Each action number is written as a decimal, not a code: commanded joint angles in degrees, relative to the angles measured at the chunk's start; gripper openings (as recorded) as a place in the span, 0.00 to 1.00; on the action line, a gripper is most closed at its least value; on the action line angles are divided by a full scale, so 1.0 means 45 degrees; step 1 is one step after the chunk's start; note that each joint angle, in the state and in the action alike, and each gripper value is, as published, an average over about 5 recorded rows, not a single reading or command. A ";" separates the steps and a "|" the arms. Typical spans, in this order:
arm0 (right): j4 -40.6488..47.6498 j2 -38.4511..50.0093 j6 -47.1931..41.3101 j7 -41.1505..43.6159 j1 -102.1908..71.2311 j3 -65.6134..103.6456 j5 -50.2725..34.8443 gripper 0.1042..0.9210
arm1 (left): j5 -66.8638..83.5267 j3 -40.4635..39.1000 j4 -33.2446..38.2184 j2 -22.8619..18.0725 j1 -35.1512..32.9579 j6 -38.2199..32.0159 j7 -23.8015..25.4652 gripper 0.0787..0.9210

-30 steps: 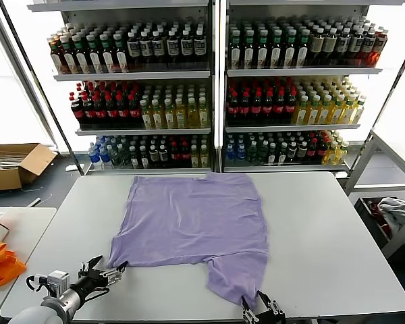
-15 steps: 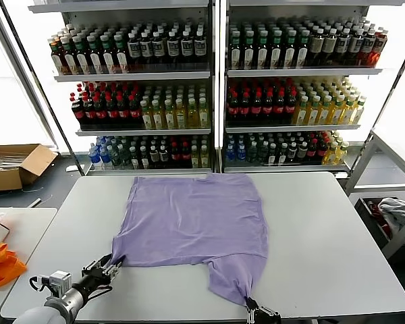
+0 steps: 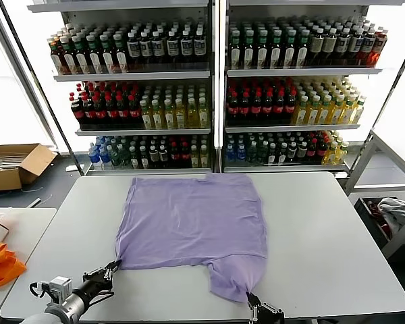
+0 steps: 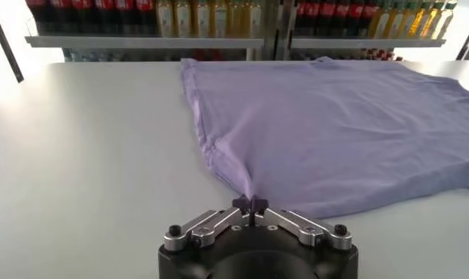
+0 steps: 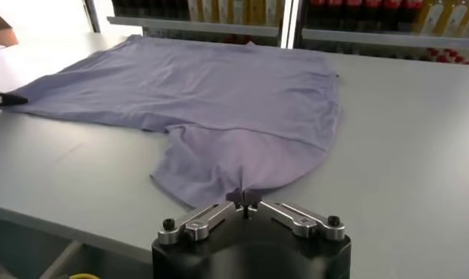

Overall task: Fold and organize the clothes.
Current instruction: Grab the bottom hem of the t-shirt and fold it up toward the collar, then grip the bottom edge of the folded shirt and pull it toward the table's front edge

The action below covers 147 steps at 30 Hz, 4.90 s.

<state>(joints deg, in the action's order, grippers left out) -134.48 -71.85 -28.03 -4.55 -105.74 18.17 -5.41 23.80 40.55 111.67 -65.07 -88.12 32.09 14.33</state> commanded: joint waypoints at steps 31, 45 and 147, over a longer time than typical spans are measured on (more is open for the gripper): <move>-0.0916 0.0940 0.2388 -0.0773 0.1579 0.1425 -0.4176 0.00 | 0.0240 0.0196 0.1818 0.2683 -0.0006 0.0205 0.0302 0.03; 0.2993 0.1636 0.2246 -0.1203 0.7117 0.0513 -0.5959 0.00 | 0.1027 -0.1538 -0.0968 0.2765 0.3763 0.0206 -0.0170 0.03; -0.0210 0.2899 -0.0263 -0.0832 -0.0622 0.3208 -0.4433 0.09 | 0.1180 0.1725 0.3005 0.0092 -0.4874 0.0236 -0.0532 0.08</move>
<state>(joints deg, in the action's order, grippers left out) -130.82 -59.52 -29.96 -9.14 -101.15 29.20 -26.45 30.56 44.08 118.56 -62.68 -98.94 33.05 11.77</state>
